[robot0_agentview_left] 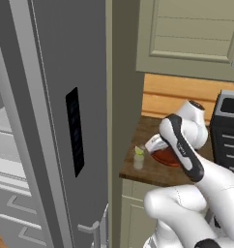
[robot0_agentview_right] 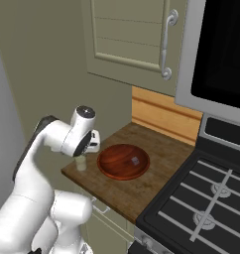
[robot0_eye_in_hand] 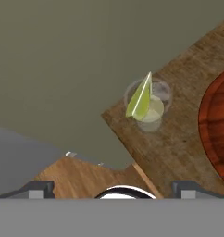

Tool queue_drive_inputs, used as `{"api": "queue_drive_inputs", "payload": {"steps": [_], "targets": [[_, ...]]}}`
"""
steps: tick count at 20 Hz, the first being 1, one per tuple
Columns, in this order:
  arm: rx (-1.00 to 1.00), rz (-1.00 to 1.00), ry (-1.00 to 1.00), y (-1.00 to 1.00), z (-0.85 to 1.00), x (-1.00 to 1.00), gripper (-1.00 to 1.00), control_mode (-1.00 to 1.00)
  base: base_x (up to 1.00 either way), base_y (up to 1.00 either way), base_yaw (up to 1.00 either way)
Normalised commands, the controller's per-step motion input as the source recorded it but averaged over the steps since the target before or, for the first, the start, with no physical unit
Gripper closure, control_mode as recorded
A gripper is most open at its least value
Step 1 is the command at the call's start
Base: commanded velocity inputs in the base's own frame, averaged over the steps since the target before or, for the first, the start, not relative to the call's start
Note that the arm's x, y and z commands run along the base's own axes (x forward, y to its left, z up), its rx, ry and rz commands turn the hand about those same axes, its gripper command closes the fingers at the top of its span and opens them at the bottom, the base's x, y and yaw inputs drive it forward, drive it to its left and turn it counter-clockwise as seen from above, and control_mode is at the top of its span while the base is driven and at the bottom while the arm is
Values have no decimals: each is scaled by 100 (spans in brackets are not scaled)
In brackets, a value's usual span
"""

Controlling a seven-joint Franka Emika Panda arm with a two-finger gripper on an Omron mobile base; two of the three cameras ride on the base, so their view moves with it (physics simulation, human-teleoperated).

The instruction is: Grab a lemon wedge from the fridge and one ice cube from the ice bowl, and put them in the glass of lemonade.

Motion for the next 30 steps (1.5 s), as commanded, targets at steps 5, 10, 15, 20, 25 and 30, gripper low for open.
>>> {"api": "queue_drive_inputs", "payload": {"steps": [5, 10, 15, 20, 25, 30], "targets": [[0, 0, -11, 0, 13, -94, -100, -100, 0, 0, 0], [3, 0, -22, 0, 30, -93, -100, -100, 0, 0, 0], [5, 3, -12, -5, 15, -61, -100, -100, 0, 0, 0], [5, -2, -17, 6, 35, 1, -100, -100, 0, 0, 0], [1, -23, -24, 46, 46, 29, -100, -100, 0, 0, 0], [0, -30, -18, 65, 37, 7, -100, -100, 0, 0, 0]]}}
